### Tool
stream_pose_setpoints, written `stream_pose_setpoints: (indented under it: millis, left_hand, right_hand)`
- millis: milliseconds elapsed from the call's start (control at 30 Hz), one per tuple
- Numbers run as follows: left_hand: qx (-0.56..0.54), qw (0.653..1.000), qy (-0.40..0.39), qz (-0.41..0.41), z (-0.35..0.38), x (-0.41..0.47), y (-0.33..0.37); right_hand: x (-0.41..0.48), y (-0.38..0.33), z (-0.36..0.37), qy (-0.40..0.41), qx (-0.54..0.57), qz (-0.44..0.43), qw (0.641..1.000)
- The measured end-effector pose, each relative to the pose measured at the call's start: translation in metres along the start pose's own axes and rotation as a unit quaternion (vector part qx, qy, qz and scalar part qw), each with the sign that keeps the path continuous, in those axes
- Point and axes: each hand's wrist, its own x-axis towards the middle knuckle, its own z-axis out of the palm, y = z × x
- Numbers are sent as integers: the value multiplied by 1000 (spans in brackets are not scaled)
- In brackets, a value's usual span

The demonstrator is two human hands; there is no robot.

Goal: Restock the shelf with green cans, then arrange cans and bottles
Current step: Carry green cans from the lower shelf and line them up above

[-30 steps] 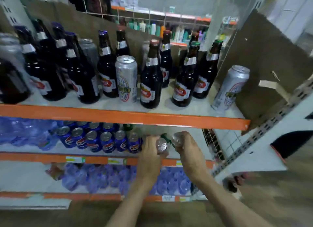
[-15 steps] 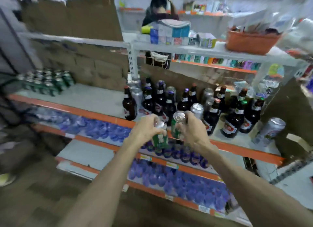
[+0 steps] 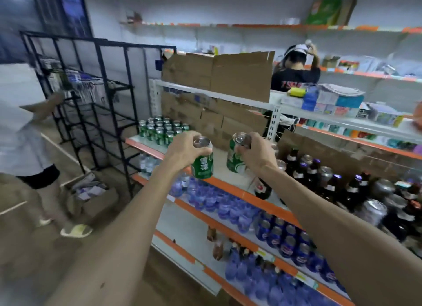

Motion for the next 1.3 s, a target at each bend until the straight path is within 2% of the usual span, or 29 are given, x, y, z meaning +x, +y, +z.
stream_pose_setpoints:
  millis: [233, 500, 733, 967, 1100, 1300]
  left_hand:
    - [66, 997, -23, -41, -58, 69, -117]
    - [85, 994, -41, -63, -109, 179, -224]
    - [80, 994, -52, -43, -131, 274, -298]
    - [83, 991, -108, -17, -134, 381, -392]
    - [43, 983, -176, 34, -124, 444, -409]
    - [-10, 962, -246, 123, -58, 497, -363]
  right_hand:
    - [73, -53, 105, -39, 18, 4, 999]
    - [184, -94, 219, -49, 11, 31, 998]
    - [256, -120, 292, -48, -25, 55, 997]
    - [320, -121, 378, -35, -53, 123, 990]
    - [345, -122, 405, 2, -60, 180, 982]
    - [364, -108, 393, 48, -80, 249, 964]
